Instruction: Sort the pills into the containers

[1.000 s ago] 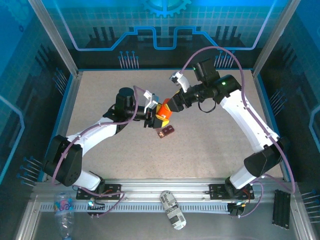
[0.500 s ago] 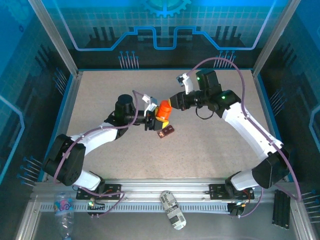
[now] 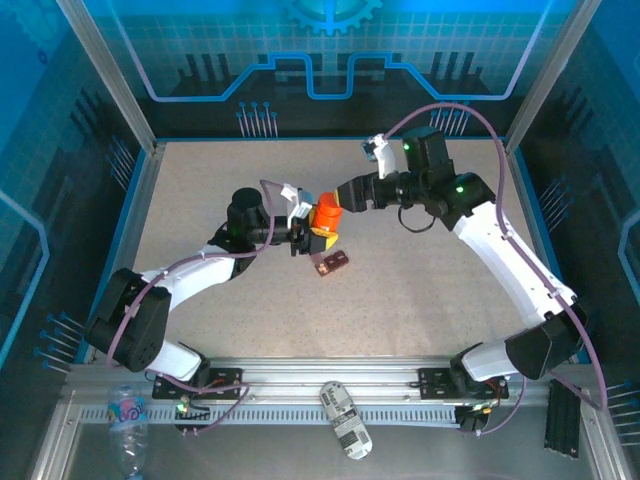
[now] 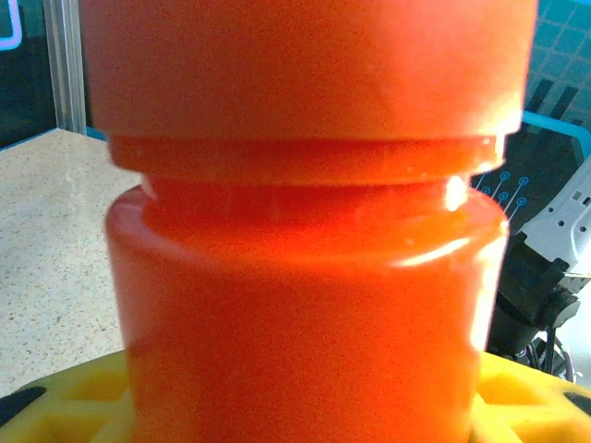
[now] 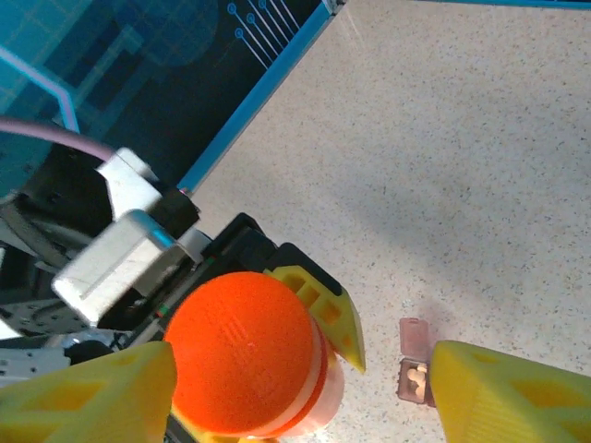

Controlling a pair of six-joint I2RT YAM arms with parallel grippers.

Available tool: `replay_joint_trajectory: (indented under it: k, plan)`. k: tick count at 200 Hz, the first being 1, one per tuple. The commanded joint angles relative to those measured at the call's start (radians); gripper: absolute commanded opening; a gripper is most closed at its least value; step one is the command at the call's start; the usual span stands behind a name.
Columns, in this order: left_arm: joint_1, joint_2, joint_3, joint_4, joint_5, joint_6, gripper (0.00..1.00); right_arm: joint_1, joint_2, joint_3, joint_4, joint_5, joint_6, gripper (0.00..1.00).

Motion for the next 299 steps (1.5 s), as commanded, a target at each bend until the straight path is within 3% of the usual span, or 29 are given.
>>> replay_joint_trajectory:
  k: [1, 58, 191, 245, 299]
  plan:
    - [0.004, -0.015, 0.054, -0.012, 0.047, 0.033, 0.00, -0.010, 0.016, 0.106, -0.131, -0.056, -0.120, 0.81]
    - [0.004, 0.003, 0.097, -0.059, 0.109, 0.037, 0.00, 0.011, 0.138, 0.241, -0.284, -0.095, -0.283, 0.85]
    - [0.004, 0.015, 0.106, -0.065, 0.129, 0.029, 0.00, 0.056, 0.180, 0.272, -0.279, -0.114, -0.284, 0.82]
    - [0.005, 0.018, 0.111, -0.062, 0.129, 0.026, 0.00, 0.057, 0.189, 0.258, -0.284, -0.115, -0.284, 0.75]
    - [0.004, 0.015, 0.119, -0.062, 0.127, 0.024, 0.00, 0.060, 0.182, 0.223, -0.264, -0.112, -0.270, 0.60]
